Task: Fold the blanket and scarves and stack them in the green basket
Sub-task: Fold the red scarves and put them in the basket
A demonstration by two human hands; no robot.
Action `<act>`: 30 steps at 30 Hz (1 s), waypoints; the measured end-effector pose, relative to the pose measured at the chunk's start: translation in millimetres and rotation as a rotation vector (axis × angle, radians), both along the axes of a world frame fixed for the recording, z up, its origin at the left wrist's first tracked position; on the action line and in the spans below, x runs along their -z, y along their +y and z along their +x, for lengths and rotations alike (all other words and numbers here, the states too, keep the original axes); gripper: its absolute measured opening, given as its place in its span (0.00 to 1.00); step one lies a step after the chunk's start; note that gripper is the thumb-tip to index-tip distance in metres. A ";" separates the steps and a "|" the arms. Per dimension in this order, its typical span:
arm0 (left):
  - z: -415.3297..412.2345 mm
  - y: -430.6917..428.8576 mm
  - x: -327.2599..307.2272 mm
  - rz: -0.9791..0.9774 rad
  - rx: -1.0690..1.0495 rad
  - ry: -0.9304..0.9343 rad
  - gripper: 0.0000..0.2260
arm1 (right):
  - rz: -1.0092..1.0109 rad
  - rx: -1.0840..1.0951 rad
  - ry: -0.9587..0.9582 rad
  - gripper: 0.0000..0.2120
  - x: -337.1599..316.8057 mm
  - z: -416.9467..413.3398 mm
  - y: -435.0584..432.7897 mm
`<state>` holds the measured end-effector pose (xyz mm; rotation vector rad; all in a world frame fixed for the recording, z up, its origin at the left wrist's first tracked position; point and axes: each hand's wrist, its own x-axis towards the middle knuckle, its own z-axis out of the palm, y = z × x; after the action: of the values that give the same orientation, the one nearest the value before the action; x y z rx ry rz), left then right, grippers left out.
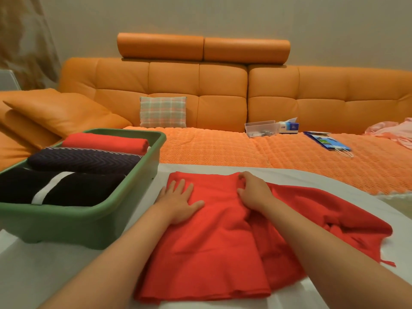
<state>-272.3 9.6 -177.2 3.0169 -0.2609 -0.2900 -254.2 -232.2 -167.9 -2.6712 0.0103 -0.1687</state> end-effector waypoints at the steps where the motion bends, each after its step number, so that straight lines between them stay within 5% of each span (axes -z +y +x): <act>1: 5.6 1.8 1.8 -0.001 0.005 -0.019 0.35 | -0.016 -0.023 0.002 0.26 0.3 1.2 -2.4; 6: 26.9 9.7 -1.0 0.146 0.034 -0.109 0.33 | 0.053 -0.145 0.044 0.31 -3.3 -0.8 -8.2; 9: 26.8 0.5 -14.7 0.299 0.113 -0.328 0.26 | -0.047 -0.226 0.006 0.31 -16.3 -12.7 -9.6; 14: -11.2 -41.6 -33.4 -0.025 0.291 -0.415 0.14 | -0.103 -0.261 -0.165 0.08 -31.5 -57.0 -20.4; 17: -38.8 -48.2 -31.5 -0.074 0.314 -0.408 0.10 | -0.177 -0.335 -0.018 0.06 -38.9 -92.4 -16.0; 24: -97.5 -23.6 -11.3 0.011 0.288 0.042 0.30 | -0.198 -0.495 0.205 0.16 -33.9 -158.3 -1.0; 30: -127.7 -6.4 -10.2 -0.079 0.311 -0.019 0.30 | -0.165 -0.477 0.244 0.07 -48.2 -179.5 -3.9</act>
<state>-400.0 3.2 -167.0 2.8947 -0.7280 -0.2671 -433.7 -236.1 -119.6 -2.7492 -0.5783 0.3203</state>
